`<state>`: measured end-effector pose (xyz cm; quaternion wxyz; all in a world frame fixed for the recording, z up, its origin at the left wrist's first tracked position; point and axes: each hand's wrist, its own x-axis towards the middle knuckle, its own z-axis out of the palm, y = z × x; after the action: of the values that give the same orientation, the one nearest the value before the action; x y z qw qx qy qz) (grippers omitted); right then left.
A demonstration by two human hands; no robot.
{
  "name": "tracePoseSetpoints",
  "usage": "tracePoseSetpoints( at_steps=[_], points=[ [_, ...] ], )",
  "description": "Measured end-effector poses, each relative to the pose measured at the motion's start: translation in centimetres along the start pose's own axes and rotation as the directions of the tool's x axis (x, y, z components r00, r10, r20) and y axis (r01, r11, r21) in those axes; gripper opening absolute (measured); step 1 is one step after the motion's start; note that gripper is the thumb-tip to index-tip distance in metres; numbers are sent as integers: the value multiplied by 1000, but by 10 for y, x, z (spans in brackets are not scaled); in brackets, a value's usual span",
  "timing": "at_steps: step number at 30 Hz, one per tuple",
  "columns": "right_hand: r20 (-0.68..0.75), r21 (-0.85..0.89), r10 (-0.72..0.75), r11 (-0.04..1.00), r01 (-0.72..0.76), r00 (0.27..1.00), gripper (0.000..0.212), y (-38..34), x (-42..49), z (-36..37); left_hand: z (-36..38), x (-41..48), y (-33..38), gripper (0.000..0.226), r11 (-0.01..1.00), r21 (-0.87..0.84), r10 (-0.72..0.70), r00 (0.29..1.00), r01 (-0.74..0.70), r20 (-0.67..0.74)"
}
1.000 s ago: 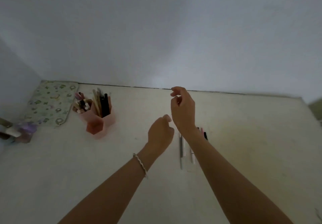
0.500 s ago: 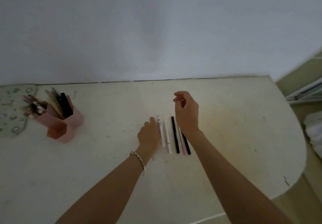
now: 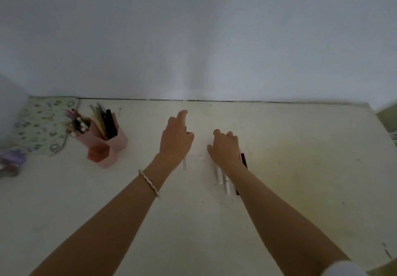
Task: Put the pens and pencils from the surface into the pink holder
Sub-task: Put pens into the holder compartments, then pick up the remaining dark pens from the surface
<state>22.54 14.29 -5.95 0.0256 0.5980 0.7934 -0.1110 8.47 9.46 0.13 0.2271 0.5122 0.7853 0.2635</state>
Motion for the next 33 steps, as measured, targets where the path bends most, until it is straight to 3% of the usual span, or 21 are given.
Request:
tracePoseSetpoints(
  at_steps=[2,3,5,7,10,13,17,21,24,28,33],
  points=[
    [38,-68,-16,997,19,999,33,-8,5,10,-12,-1,-6,61,1000,-28,-11,999,10,-40],
    [50,-23,-13,1000,14,999,33,-13,10,12,-20,0,-9,63,999,-47,-23,997,20,-69],
    [44,290,37,956,-48,998,29,-27,19,4,-41,4,-20,71,996,-78,-46,991,36,-129],
    [22,623,76,779,-73,997,22,-48,27,-18,-68,10,-30,75,995,-83,-73,981,59,-177],
    [-107,821,54,569,57,993,10,-90,29,-54,-115,18,-49,70,987,-128,-132,944,97,-301],
    [-235,858,36,478,189,971,3,-128,28,-80,-150,19,-75,67,984,-175,-113,886,37,-449],
    [-326,851,5,438,291,945,7,-157,24,-96,-164,13,-104,62,992,-111,-8,853,-59,-522],
    [-365,814,-22,477,331,931,11,-171,20,-98,-153,15,-125,43,983,140,169,868,-116,-466],
    [-405,796,-17,484,362,914,12,-177,15,-98,-146,18,-141,32,884,462,312,826,-72,-469],
    [-454,772,-55,475,423,889,12,-192,9,-98,-162,12,-144,40,922,387,262,748,-7,-609],
    [-411,726,-180,528,440,894,10,-217,4,-74,-176,7,-144,48,958,286,202,755,-21,-624]
  ],
)
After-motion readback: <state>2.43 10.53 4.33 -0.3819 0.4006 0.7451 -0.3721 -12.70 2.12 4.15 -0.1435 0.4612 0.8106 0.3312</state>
